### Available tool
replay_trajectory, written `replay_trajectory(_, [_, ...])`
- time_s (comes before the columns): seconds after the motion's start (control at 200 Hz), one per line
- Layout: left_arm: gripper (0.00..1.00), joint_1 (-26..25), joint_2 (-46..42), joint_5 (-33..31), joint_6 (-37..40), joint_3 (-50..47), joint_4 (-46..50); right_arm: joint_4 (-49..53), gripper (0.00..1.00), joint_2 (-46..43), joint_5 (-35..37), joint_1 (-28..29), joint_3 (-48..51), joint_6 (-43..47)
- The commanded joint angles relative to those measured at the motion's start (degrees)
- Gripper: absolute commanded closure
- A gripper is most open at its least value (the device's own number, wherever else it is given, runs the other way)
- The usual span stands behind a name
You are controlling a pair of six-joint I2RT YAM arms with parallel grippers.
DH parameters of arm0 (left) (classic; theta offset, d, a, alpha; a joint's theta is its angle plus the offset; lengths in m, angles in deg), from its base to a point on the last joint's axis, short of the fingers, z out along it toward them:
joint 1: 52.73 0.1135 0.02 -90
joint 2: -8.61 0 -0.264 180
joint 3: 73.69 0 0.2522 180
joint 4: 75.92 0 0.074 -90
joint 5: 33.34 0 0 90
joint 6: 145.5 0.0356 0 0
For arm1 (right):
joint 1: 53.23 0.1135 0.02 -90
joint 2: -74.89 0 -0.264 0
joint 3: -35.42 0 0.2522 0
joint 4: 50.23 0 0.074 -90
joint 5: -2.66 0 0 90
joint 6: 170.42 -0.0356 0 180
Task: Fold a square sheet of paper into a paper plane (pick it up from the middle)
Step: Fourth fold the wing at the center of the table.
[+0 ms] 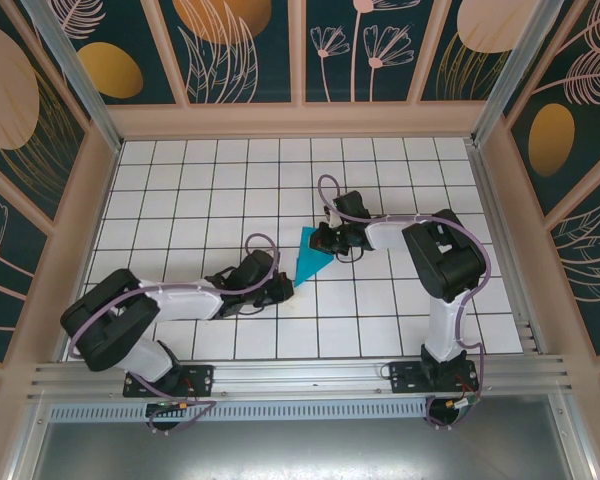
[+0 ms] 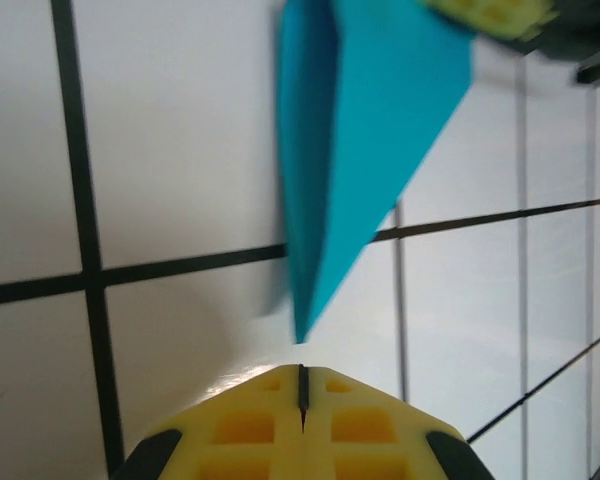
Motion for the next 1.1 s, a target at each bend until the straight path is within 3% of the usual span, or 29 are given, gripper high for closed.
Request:
replay_trajectory(0.0, [1.0,-0.2,-3.3,-5.4,2.2,2.3,1.0,8.4,1.0,5.7,9.8,-0.7,2.3,1.3])
replay_trajectory(0.53, [1.0,-0.2,10.8,-6.3,1.5,8.3,-4.2,8.4,1.0,5.5,9.2,-0.7,2.0,1.2])
replay_trajectory(0.821, [1.0,-0.2,12.6,-4.9,0.8,7.0,-2.9,8.7,1.0,4.6,8.5,-0.8,1.4,1.4])
replay_trajectory(0.976, [1.0,-0.2,13.1,-4.3,0.8,6.5,-1.5,8.7,1.0,1.1,6.6,-0.9,-0.3,3.3])
replay_trajectory(1.096, [1.0,-0.2,14.4,-4.0,1.0,6.2,-0.4,5.7,1.0,-3.4,1.2,-1.2,-0.5,5.5])
